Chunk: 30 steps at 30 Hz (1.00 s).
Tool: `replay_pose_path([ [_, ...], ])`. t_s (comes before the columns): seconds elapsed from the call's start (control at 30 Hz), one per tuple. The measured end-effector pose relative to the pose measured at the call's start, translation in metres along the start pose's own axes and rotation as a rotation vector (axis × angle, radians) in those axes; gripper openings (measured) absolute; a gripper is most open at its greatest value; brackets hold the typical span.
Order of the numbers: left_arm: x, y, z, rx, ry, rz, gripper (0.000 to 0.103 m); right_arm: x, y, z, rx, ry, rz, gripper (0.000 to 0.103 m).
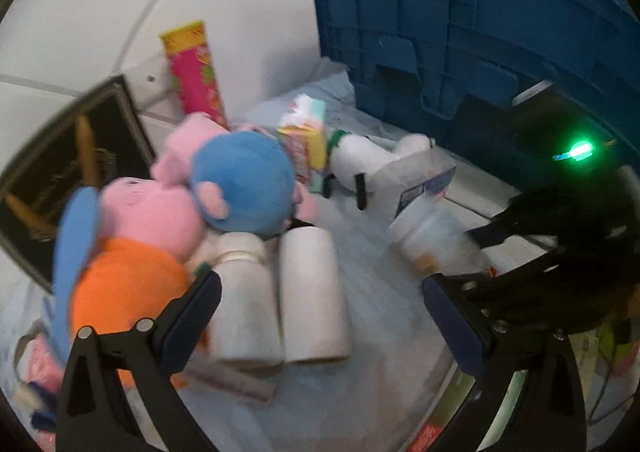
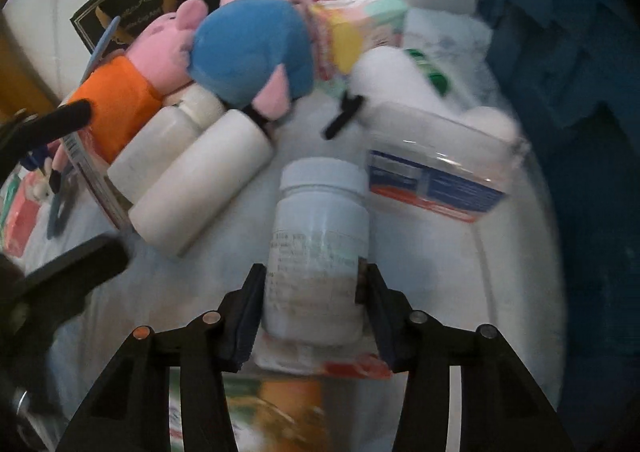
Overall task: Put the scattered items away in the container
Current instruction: 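Grasp the white paper tube with the left tool while the right tool grasps the white pill bottle, then lift the paper tube and pill bottle up toward the blue crate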
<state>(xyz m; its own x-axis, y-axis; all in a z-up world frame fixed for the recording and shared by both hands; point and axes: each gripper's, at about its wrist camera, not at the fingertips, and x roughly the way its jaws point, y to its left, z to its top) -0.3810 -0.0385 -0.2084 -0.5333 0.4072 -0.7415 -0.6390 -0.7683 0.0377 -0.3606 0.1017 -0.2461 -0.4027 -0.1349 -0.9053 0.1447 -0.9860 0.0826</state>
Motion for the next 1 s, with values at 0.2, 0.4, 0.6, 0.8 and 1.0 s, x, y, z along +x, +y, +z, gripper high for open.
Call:
replay_pose_path([
  [0.2, 0.046, 0.003, 0.000, -0.014, 0.112, -0.031, 0.072, -0.017, -0.012, -0.017, 0.001, -0.045, -0.019, 0.046],
  [0.4, 0.070, -0.005, 0.000, 0.010, 0.190, 0.052, 0.062, -0.020, -0.010, -0.020, -0.021, -0.063, -0.005, 0.046],
  [0.6, 0.061, -0.009, -0.012, -0.038, 0.172, 0.109, 0.045, -0.024, -0.003, -0.021, -0.045, -0.093, 0.008, 0.045],
  [0.8, 0.042, -0.015, -0.029, -0.082, 0.131, 0.143, 0.045, -0.036, 0.004, -0.026, -0.063, -0.124, 0.027, 0.045],
  [1.0, -0.005, -0.018, -0.038, -0.126, 0.047, 0.163, 0.045, -0.056, 0.008, -0.031, -0.066, -0.186, 0.033, 0.045],
])
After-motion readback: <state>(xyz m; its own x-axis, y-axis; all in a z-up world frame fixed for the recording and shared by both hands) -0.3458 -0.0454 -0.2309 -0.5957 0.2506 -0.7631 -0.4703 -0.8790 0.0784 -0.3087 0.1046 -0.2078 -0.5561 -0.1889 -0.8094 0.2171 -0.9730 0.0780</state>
